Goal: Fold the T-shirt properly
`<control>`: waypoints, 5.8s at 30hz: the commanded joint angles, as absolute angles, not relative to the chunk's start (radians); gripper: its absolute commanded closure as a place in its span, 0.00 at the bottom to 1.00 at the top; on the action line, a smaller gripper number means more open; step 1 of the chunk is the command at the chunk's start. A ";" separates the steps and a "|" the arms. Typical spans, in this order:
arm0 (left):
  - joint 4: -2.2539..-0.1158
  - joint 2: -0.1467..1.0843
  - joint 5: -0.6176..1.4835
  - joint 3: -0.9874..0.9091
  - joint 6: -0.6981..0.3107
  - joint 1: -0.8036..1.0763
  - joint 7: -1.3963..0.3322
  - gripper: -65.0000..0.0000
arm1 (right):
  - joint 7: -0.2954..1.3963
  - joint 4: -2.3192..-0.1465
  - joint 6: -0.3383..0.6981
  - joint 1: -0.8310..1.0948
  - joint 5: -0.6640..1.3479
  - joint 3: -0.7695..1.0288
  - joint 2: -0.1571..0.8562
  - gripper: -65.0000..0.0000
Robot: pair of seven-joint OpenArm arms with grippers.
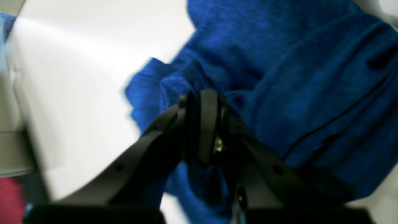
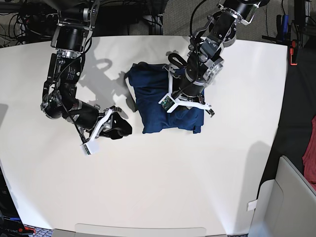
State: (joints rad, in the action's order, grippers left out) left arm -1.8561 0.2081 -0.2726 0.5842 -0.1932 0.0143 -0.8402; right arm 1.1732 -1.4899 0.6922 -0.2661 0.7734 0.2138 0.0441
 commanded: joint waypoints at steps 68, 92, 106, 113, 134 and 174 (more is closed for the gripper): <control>-2.087 -0.012 -0.337 0.131 -0.180 0.363 -0.860 0.77 | 1.147 -1.310 0.698 -0.742 0.596 -0.630 -0.074 0.63; -1.954 0.039 -0.335 0.369 -0.186 0.337 -0.911 0.99 | 1.082 -1.121 0.698 -0.610 0.332 -0.627 -0.079 0.90; -1.802 0.116 -0.334 0.369 -0.186 0.185 -0.812 0.99 | 1.130 -1.333 0.698 -0.492 0.325 -0.611 0.113 0.91; -1.796 0.148 -0.334 0.371 -0.186 0.110 -0.805 0.99 | 1.227 -1.478 0.698 -0.384 0.323 -0.432 0.125 0.91; -1.966 0.173 -0.338 0.122 -0.182 0.197 -0.817 0.99 | 1.245 -1.610 0.698 -0.331 0.567 -0.432 0.021 0.90; -2.032 0.117 -0.337 -0.035 -0.182 0.231 -0.812 0.99 | 0.757 -1.070 0.698 -0.433 0.558 -0.473 0.217 0.90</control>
State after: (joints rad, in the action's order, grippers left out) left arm -2.0109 0.1116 -0.3298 -0.0330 -0.1905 0.2409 -0.8337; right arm 0.7174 -1.0702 0.7231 -0.4175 0.6235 -0.4828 0.1970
